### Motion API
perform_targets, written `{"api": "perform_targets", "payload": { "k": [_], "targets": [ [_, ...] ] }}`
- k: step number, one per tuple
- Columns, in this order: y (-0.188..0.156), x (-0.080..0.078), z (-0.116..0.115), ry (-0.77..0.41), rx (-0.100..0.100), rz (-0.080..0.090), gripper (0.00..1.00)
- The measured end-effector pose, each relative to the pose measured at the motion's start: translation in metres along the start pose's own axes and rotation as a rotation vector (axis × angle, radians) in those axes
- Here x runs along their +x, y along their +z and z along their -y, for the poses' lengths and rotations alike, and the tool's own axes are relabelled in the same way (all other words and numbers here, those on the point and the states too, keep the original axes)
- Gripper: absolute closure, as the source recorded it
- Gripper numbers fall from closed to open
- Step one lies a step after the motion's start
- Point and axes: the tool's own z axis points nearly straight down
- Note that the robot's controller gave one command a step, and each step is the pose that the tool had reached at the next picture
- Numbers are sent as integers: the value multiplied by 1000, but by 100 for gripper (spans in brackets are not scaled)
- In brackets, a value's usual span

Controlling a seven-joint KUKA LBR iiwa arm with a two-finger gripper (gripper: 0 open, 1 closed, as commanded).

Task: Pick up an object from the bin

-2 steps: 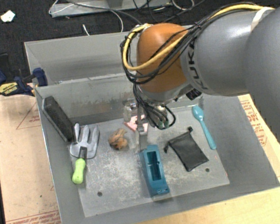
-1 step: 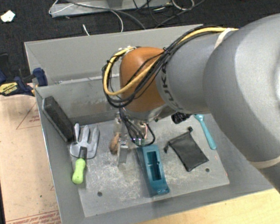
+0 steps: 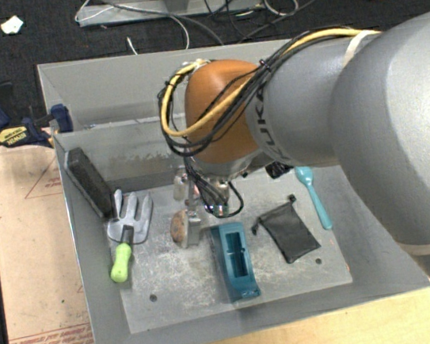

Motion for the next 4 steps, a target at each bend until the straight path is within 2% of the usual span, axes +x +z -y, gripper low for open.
{"api": "perform_targets", "payload": {
  "k": [1,2,3,4],
  "targets": [
    [35,0,1,73,-1,-5,0],
    [44,-7,15,-159,-4,5,0],
    [42,-4,29,-21,-4,-6,100],
    [42,-4,29,-20,-4,-6,100]
  ]
}}
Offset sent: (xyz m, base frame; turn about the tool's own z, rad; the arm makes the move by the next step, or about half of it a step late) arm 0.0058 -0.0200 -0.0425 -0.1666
